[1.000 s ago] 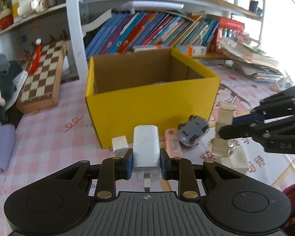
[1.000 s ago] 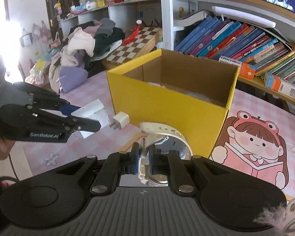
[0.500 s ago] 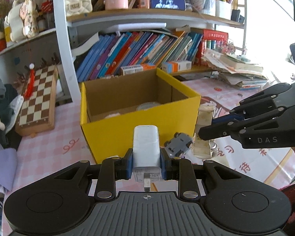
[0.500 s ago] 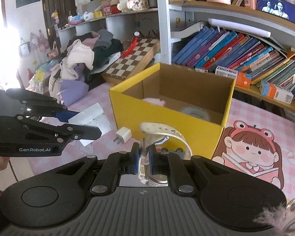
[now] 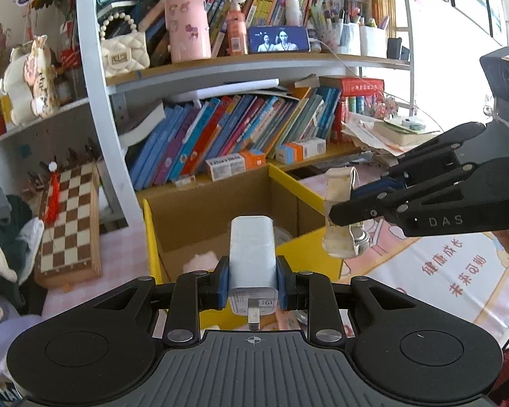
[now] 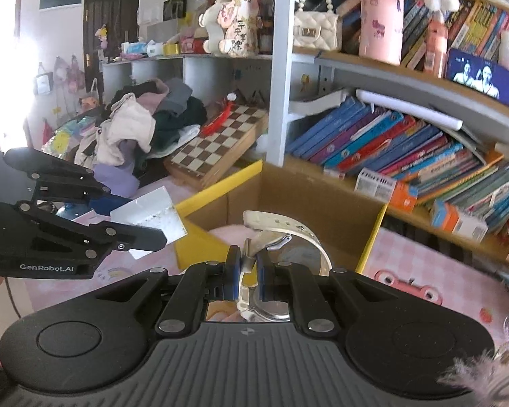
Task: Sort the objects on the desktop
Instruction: 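Carry the charger and the watch over the yellow box with both tools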
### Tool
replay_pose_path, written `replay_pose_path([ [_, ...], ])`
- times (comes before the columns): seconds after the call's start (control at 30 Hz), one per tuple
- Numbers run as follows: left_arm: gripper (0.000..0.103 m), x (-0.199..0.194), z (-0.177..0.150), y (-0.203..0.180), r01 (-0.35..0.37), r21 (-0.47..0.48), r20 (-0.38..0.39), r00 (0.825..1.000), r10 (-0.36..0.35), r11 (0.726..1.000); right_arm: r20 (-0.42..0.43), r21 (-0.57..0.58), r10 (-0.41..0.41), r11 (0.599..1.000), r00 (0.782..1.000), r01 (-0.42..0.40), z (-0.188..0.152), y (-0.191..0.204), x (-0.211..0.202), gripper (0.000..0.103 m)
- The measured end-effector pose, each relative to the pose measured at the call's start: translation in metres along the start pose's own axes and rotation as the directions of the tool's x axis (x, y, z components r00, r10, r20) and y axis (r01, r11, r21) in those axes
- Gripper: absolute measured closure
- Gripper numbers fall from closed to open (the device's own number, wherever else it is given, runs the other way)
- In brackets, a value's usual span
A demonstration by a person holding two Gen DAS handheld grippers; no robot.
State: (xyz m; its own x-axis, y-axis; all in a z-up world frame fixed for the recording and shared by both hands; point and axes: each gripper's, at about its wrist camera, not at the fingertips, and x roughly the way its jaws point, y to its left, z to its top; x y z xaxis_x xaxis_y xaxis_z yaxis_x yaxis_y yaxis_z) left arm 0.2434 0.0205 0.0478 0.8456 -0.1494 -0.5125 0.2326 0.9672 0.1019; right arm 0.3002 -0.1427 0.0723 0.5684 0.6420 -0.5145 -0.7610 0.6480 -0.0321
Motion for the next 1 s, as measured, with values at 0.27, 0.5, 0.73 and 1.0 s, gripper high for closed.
replay_pose_path([
  [0.27,0.078,0.009,0.015,0.003,-0.013,0.043,0.019,1.0,0.012,0.999,0.025,-0.055,0.0,0.998,1.0,0.001,0.023,-0.008,0.011,0.094],
  [0.5,0.078,0.021,0.024,0.009,-0.019,0.058,0.01,1.0,0.019,0.998,0.038,-0.075,0.001,0.997,0.999,0.002,0.036,-0.016,0.025,0.094],
  [0.73,0.078,0.032,0.029,0.019,-0.045,0.051,-0.001,0.999,0.045,0.998,0.03,-0.083,0.017,0.996,0.999,-0.015,0.042,-0.023,0.042,0.094],
  [1.0,0.078,0.054,0.041,0.038,-0.1,0.047,-0.002,0.995,0.1,0.994,-0.009,-0.106,0.028,0.994,1.0,-0.029,0.054,-0.039,0.075,0.094],
])
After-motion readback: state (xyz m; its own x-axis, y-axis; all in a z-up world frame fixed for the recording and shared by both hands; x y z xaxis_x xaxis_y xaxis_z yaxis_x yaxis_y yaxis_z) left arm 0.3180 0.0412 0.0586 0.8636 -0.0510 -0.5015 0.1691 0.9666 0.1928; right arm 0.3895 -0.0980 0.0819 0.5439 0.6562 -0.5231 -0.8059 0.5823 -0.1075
